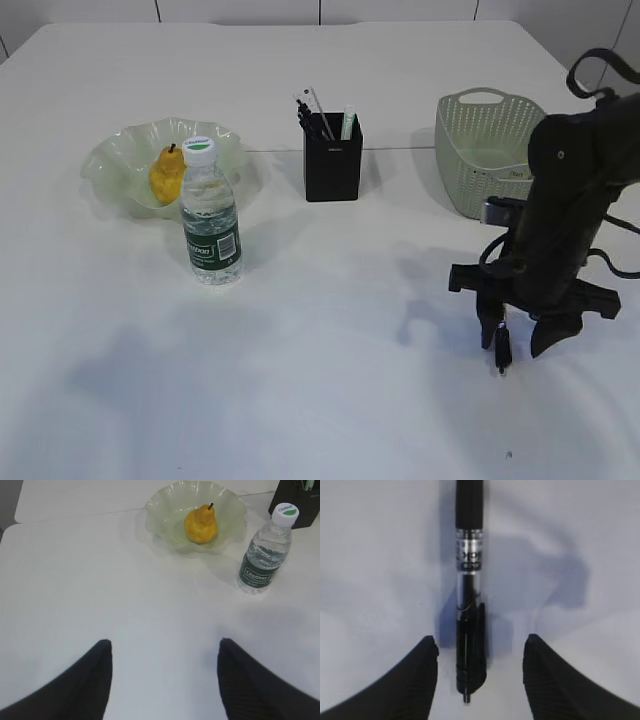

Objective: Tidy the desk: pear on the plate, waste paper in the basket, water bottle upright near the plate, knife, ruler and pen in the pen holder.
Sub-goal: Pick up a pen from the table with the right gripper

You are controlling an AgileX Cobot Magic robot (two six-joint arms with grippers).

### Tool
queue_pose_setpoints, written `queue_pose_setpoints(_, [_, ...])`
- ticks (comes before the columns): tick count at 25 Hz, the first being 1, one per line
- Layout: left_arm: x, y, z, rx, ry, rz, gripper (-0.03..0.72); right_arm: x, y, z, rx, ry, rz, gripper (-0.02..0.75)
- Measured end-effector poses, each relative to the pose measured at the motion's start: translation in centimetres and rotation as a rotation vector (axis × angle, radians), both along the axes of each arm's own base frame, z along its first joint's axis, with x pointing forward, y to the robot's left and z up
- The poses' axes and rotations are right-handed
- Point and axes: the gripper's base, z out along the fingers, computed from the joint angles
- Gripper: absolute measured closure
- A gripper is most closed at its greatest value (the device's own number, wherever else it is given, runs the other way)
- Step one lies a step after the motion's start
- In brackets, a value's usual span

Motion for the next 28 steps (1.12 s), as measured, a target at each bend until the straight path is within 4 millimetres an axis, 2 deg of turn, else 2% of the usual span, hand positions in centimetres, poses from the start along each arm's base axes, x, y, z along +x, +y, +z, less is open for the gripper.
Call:
queue_pose_setpoints(4, [0.0,0.0,0.0,0.0,0.0,0.0,0.224,-0.02,-0.02,-0.67,-0.006,0.022,0.001,0.328])
queue_pose_setpoints(21, [0.14,-0.01,0.21,-0.001,-0.028,-0.001,0.228,0.03,-0.01,-1.1,-0.007,0.028,0.001,0.339])
queue_pose_setpoints(24, [0.17,-0.02,0.26,-0.001,-0.034,-0.001,0.23,0.04,0.0,-1.1,-0.007,0.026,0.001,0.406])
queue_pose_setpoints(28, [0.2,-0.02,0.3,-0.002,-0.04,-0.002,0.23,0.04,0.0,-1.12,-0.007,0.027,0.001,0.568])
